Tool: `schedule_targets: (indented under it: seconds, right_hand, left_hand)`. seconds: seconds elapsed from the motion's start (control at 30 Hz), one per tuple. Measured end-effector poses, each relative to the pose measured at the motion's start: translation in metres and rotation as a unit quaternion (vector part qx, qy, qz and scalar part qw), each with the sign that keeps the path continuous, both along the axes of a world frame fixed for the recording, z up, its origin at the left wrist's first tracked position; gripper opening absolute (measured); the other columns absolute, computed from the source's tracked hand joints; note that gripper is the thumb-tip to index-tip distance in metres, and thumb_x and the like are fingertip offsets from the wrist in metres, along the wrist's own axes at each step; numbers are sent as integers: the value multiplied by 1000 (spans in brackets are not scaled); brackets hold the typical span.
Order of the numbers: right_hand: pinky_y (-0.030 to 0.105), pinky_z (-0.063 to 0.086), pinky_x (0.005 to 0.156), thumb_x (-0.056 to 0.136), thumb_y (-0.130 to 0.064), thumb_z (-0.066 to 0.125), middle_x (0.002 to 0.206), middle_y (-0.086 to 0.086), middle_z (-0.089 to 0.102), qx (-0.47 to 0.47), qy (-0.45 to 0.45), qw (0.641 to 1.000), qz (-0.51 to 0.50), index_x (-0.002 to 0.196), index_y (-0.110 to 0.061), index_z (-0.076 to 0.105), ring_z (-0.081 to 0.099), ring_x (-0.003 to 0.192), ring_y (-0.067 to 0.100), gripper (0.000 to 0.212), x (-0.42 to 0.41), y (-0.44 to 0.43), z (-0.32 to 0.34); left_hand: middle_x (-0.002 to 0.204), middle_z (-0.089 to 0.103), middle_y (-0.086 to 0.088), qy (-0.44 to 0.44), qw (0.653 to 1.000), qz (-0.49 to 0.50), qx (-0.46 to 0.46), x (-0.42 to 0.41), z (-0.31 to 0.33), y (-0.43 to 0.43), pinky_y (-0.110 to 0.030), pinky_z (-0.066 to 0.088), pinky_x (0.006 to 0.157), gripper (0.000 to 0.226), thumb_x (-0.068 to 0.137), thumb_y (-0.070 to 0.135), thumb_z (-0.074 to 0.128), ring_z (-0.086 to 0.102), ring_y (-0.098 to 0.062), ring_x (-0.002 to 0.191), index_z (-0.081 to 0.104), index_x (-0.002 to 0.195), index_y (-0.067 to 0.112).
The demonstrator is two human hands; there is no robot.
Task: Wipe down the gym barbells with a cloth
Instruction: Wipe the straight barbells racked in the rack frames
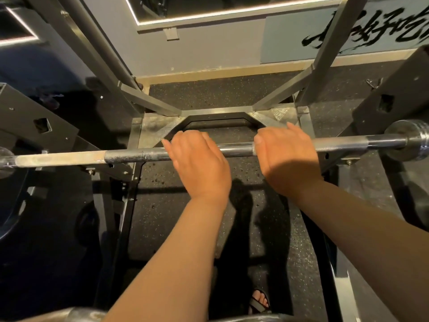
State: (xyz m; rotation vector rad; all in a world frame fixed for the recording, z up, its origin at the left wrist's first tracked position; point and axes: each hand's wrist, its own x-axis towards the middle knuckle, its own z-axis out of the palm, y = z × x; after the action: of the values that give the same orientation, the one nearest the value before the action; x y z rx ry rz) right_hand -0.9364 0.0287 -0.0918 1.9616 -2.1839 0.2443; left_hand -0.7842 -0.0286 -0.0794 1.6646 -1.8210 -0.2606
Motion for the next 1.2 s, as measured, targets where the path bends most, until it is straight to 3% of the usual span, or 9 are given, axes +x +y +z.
schedule_targets:
  seconds: [0.23,0.33,0.47,0.6,0.73,0.9,1.03,1.13,1.2]
  right_hand:
    - [47,43,101,105,-24,30,88,7,65,-35,-19,999,2,96,-13,65,62,85,29,38,0,-3,3]
    - [43,39,104,110,-25,17,89,7,63,-43,-21,999,-21,100,-11,64,55,82,26,50,3,-2,1]
    - [48,46,96,109,-15,29,89,13,64,-57,21,998,3,100,-5,64,58,82,32,38,2,0,-2]
    - [46,42,100,106,-27,33,91,5,66,-15,-16,1000,-7,99,-15,63,61,89,28,34,0,-6,1]
    - [47,44,99,111,-22,24,93,14,64,-57,43,997,12,105,-6,63,60,87,32,43,0,1,-2]
    - [47,47,95,111,-19,25,87,14,62,-78,63,995,-4,99,-5,65,57,80,31,43,6,0,-2]
    - [50,45,92,107,-19,35,84,13,62,-55,13,998,23,96,-7,62,59,81,32,32,0,-2,-1]
    - [55,48,84,105,-16,45,84,17,63,-76,26,996,34,95,-4,63,62,79,35,24,1,-3,-2]
    - [53,49,77,108,-12,39,84,20,64,-101,46,993,50,98,0,64,62,76,35,30,2,-2,-2]
  left_hand:
    - [97,63,-3,-54,978,-194,-45,-26,-5,17,-48,13,126,34,104,29,36,58,-27,109,65,98,13]
    - [109,64,0,-89,986,-131,-47,11,-7,4,-53,10,126,34,107,28,34,57,-24,117,65,104,17]
    - [98,60,-2,-28,999,24,4,-2,-5,0,-53,9,126,30,103,25,36,55,-27,109,63,97,13]
    - [107,62,-5,-37,994,-102,-10,-43,-2,23,-50,5,127,46,100,34,28,53,-28,117,68,98,12]
    - [126,58,-9,-93,979,-169,-60,-9,-10,16,-50,10,127,34,106,30,41,49,-27,125,69,116,15]
    - [107,61,-5,-41,995,-84,-23,2,-5,10,-53,36,113,35,106,25,38,51,-23,106,69,110,10]
    - [91,68,-6,-141,979,-133,58,-40,26,-5,-40,41,81,49,98,29,24,60,-28,90,70,92,14]
    - [92,67,-4,-168,966,-197,19,-35,17,-6,-41,40,87,35,103,32,39,60,-27,91,70,94,18]
    - [98,65,-1,-153,963,-217,-37,-10,1,-1,-42,34,111,30,106,31,41,57,-23,99,68,101,19]
